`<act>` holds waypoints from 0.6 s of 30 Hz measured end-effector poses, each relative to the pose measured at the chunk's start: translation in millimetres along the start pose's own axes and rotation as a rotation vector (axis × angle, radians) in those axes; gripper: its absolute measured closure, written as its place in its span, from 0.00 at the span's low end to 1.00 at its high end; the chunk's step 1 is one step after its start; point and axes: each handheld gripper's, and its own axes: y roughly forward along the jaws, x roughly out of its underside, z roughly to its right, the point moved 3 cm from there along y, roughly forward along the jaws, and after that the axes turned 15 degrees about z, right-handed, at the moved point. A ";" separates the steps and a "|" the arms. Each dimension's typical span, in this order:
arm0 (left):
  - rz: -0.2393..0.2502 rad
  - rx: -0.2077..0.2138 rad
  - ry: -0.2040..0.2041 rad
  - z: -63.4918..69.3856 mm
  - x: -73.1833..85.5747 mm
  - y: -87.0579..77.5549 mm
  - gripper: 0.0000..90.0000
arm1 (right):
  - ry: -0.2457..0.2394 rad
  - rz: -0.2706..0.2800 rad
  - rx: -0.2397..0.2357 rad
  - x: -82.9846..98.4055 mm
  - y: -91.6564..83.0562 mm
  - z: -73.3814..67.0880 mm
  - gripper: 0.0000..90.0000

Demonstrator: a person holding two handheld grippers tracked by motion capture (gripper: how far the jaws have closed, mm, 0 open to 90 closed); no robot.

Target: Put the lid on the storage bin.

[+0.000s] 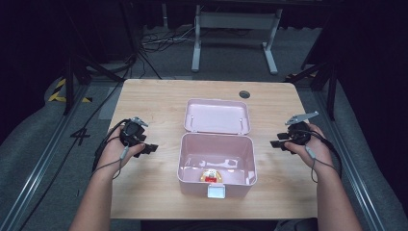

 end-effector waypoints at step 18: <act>0.122 0.074 0.059 21.8 -55.0 1.8 0.37 | -0.003 0.035 -0.017 6.0 3.1 -3.7 0.54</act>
